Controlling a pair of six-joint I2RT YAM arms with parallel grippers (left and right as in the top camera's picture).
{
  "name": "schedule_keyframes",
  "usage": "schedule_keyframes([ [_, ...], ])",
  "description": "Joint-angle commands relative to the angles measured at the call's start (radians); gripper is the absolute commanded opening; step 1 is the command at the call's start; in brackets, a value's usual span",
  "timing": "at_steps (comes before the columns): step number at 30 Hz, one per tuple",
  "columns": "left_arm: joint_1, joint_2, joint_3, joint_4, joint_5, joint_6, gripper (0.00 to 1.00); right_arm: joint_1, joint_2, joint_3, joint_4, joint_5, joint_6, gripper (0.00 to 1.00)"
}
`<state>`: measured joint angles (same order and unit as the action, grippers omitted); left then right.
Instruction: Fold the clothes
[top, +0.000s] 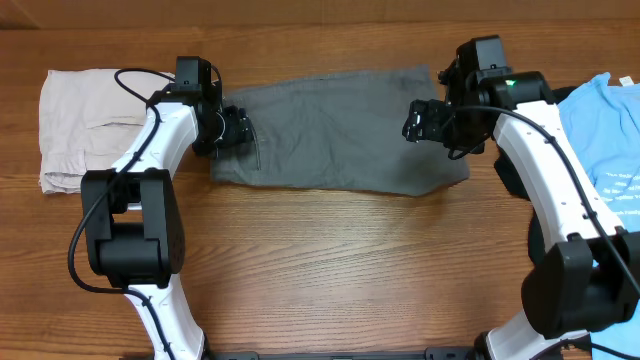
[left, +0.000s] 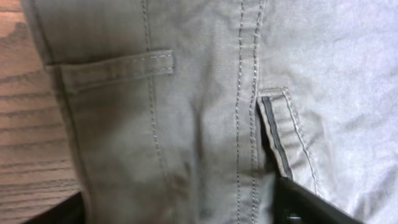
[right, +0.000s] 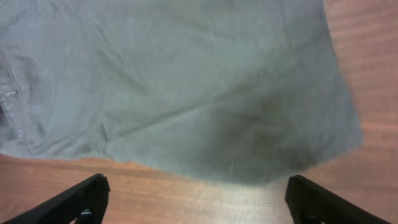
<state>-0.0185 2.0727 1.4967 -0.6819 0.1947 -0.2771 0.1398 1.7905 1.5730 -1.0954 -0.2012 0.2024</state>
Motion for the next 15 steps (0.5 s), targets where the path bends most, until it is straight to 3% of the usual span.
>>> schedule_keyframes([
  [1, 0.007, 0.008, -0.002, -0.012, 0.022, 0.031, 0.91, 0.003, 0.002, 0.000, 0.043, 0.009, -0.064, 1.00],
  [8, 0.015, -0.021, 0.000, -0.023, -0.022, 0.031, 0.95, -0.050, 0.002, 0.033, 0.115, 0.010, -0.153, 1.00],
  [15, 0.019, -0.170, 0.004, -0.029, -0.043, 0.007, 1.00, -0.098, -0.005, 0.033, 0.169, -0.013, -0.163, 1.00],
])
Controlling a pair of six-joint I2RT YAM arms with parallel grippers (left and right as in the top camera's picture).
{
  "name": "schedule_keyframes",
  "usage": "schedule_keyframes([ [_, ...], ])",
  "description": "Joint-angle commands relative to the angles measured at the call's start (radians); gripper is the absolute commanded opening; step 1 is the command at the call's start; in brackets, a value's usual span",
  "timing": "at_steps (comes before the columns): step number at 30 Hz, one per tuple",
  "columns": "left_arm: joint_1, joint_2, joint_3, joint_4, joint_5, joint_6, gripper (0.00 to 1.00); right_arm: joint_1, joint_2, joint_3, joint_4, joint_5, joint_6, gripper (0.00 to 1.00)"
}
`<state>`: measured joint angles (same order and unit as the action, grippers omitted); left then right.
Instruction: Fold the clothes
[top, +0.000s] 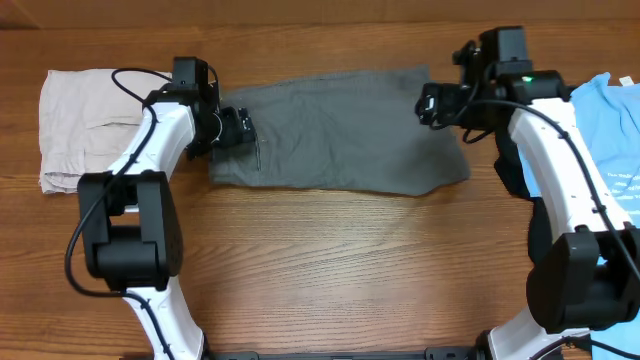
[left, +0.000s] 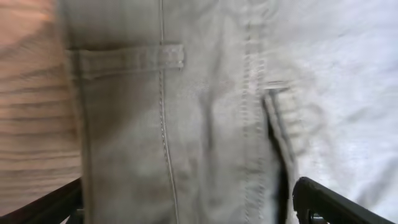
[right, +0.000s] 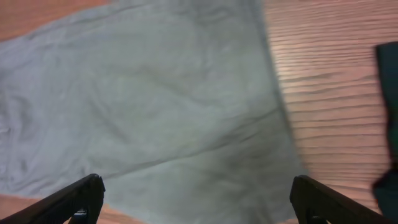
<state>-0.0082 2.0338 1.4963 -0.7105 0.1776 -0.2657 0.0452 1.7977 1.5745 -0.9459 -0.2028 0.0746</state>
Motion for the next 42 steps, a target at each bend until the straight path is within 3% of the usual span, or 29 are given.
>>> schedule_keyframes([
  [1, 0.009, -0.163, 0.005, -0.012, -0.031, -0.004, 1.00, -0.004, -0.010, 0.031, 0.035, -0.012, -0.072, 1.00],
  [8, 0.008, -0.370, 0.005, -0.207, -0.031, -0.012, 1.00, -0.046, 0.063, 0.031, 0.238, -0.068, -0.259, 1.00],
  [13, 0.008, -0.423, 0.005, -0.358, -0.032, -0.011, 1.00, -0.100, 0.167, 0.031, 0.393, -0.124, -0.354, 0.99],
  [16, 0.008, -0.418, 0.004, -0.429, -0.032, -0.011, 1.00, -0.114, 0.246, 0.031, 0.509, -0.175, -0.424, 0.92],
  [20, 0.008, -0.415, 0.004, -0.462, -0.031, -0.011, 1.00, -0.109, 0.326, 0.031, 0.634, -0.182, -0.442, 0.82],
  [31, 0.008, -0.415, 0.004, -0.468, -0.031, -0.011, 1.00, -0.057, 0.478, 0.031, 0.819, -0.203, -0.442, 0.81],
  [37, 0.008, -0.415, 0.004, -0.480, -0.031, -0.011, 1.00, -0.051, 0.505, 0.031, 0.822, -0.203, -0.442, 0.62],
  [41, 0.008, -0.415, 0.004, -0.483, -0.031, -0.011, 1.00, -0.051, 0.505, 0.031, 0.853, -0.199, -0.442, 0.58],
  [42, 0.008, -0.415, 0.004, -0.483, -0.031, -0.011, 1.00, -0.051, 0.505, 0.031, 0.864, -0.199, -0.442, 0.51],
])
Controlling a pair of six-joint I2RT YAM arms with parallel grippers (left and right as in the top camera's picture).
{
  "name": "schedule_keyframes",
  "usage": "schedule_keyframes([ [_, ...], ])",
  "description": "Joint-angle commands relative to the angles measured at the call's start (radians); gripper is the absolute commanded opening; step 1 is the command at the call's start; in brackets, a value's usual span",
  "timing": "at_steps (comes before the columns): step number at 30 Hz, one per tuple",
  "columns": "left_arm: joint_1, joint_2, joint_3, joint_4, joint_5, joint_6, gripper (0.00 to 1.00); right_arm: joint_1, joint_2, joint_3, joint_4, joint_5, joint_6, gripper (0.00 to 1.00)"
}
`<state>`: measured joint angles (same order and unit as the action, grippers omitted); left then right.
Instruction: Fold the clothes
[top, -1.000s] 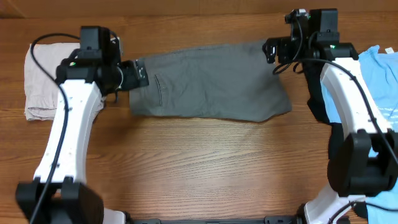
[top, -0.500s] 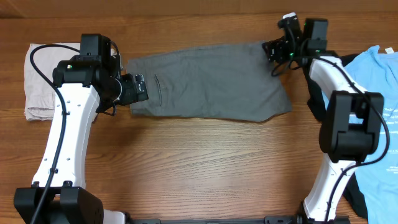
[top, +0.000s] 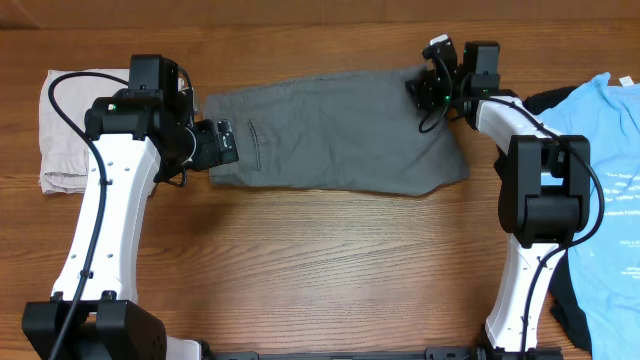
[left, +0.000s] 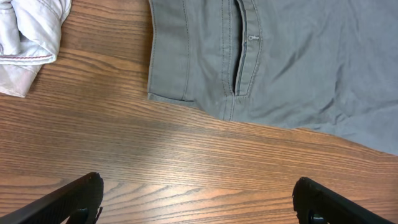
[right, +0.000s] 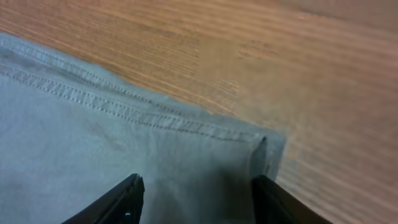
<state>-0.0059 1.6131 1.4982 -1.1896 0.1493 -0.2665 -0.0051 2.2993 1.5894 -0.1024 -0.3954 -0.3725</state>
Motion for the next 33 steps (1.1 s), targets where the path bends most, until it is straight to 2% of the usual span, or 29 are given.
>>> schedule_keyframes([
  [1, 0.006, 0.005, 0.002, -0.004, -0.003, -0.010, 1.00, -0.001, 0.003, 0.016, 0.027, -0.006, 0.005, 0.41],
  [3, 0.006, 0.005, 0.002, -0.004, -0.003, -0.010, 1.00, -0.001, 0.003, 0.016, 0.031, -0.006, 0.006, 0.17],
  [5, 0.006, 0.005, 0.002, -0.003, -0.003, -0.010, 1.00, -0.001, 0.003, 0.016, 0.032, -0.007, 0.005, 0.06],
  [6, 0.006, 0.005, 0.002, -0.003, -0.003, -0.010, 1.00, -0.001, 0.003, 0.016, 0.031, -0.006, 0.005, 0.04],
  [15, 0.006, 0.005, 0.002, -0.004, -0.003, -0.010, 1.00, -0.027, 0.003, 0.017, 0.104, -0.006, 0.007, 0.04],
  [19, 0.006, 0.005, 0.002, -0.004, -0.003, -0.010, 1.00, -0.053, 0.003, 0.017, 0.134, -0.006, 0.055, 0.04],
  [27, 0.006, 0.006, 0.002, -0.003, -0.003, -0.010, 1.00, -0.061, 0.003, 0.016, 0.135, -0.006, 0.063, 0.04],
  [28, 0.006, 0.006, 0.002, -0.003, -0.003, -0.010, 1.00, -0.061, 0.003, 0.016, 0.135, -0.002, 0.063, 0.07],
  [29, 0.006, 0.006, 0.002, -0.003, -0.003, -0.010, 1.00, -0.061, 0.003, 0.016, 0.135, 0.002, 0.064, 0.26],
  [30, 0.006, 0.006, 0.002, -0.002, -0.003, -0.010, 1.00, -0.062, 0.003, 0.016, 0.139, 0.010, 0.084, 0.66],
  [31, 0.006, 0.006, 0.002, 0.000, -0.004, -0.010, 1.00, -0.062, 0.003, 0.017, 0.146, 0.016, 0.114, 0.76],
  [33, 0.006, 0.006, 0.002, 0.012, -0.003, -0.010, 1.00, -0.064, -0.016, 0.017, 0.150, 0.015, 0.172, 0.76],
])
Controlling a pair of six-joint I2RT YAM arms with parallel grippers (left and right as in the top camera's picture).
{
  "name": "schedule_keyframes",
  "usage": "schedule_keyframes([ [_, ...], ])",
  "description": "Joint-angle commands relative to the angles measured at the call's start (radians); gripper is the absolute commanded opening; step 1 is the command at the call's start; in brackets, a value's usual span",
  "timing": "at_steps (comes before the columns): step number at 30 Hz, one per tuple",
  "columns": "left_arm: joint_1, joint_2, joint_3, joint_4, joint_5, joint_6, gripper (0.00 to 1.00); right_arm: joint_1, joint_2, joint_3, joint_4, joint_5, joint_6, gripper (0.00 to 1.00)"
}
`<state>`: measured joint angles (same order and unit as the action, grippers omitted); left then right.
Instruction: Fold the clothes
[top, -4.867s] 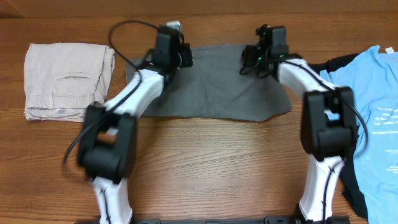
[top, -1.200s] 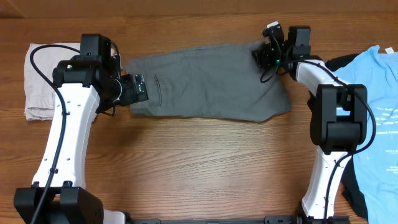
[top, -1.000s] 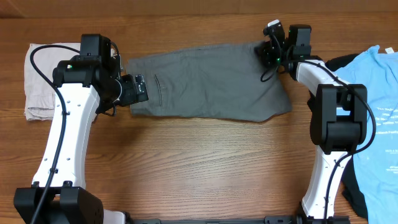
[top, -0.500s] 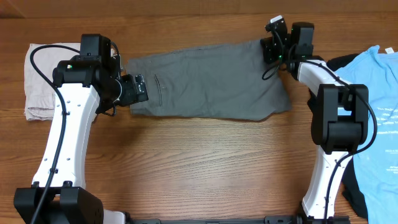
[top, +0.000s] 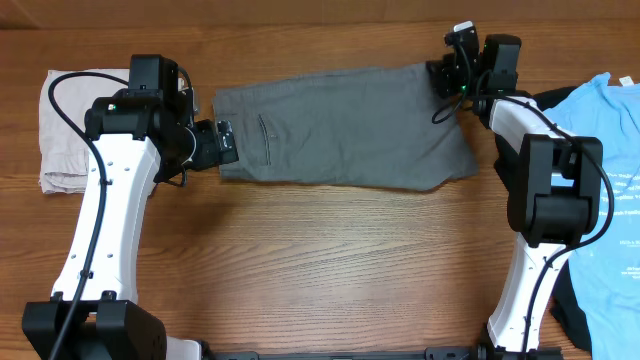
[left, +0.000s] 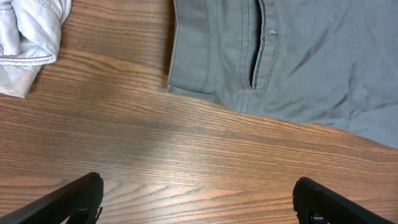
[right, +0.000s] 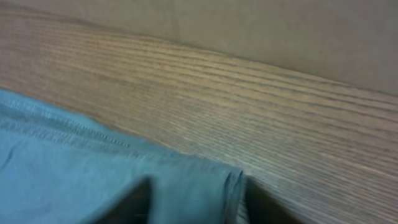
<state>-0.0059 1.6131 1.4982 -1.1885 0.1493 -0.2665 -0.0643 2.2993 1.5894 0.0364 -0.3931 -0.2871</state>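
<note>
Grey shorts (top: 345, 125) lie flat across the far middle of the table, waistband and fly to the left (left: 261, 56). My right gripper (top: 443, 77) is at their far right corner, fingers close either side of the hem (right: 196, 186), shut on the cloth. Off the shorts' left end, my left gripper (top: 220, 143) hangs raised above bare wood. Its fingers (left: 78, 196) are spread wide, open, with nothing between them.
A folded beige garment (top: 75, 125) lies at the far left, its edge showing in the left wrist view (left: 28, 37). A light blue T-shirt (top: 610, 160) over a dark garment (top: 545, 100) lies at the right edge. Bare wood fills the front of the table (top: 340, 270).
The grey shorts have shifted a little to the right on the table. My right gripper's fingers have closed in on the far right corner. The left arm has not moved.
My left gripper was low on the waistband end and my right was open over the right end. The right then moved to the far right corner while the left came off, raised and open. Now the right holds the corner and the shorts sit further right.
</note>
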Motion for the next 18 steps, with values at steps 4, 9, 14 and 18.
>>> schedule_keyframes([
  [4, 0.006, 0.006, 0.002, 0.032, 0.000, -0.010, 1.00, -0.010, -0.117, 0.017, -0.023, -0.007, 0.178, 0.75],
  [9, 0.005, 0.008, 0.002, 0.038, -0.004, -0.010, 0.99, 0.006, -0.300, 0.017, -0.225, -0.104, 0.217, 0.75],
  [14, 0.006, 0.042, 0.000, 0.037, -0.056, -0.049, 1.00, 0.078, -0.407, 0.017, -0.490, -0.178, 0.263, 0.75],
  [18, 0.006, 0.110, -0.008, 0.077, -0.054, -0.082, 1.00, 0.155, -0.398, 0.014, -0.631, -0.178, 0.289, 0.75],
])
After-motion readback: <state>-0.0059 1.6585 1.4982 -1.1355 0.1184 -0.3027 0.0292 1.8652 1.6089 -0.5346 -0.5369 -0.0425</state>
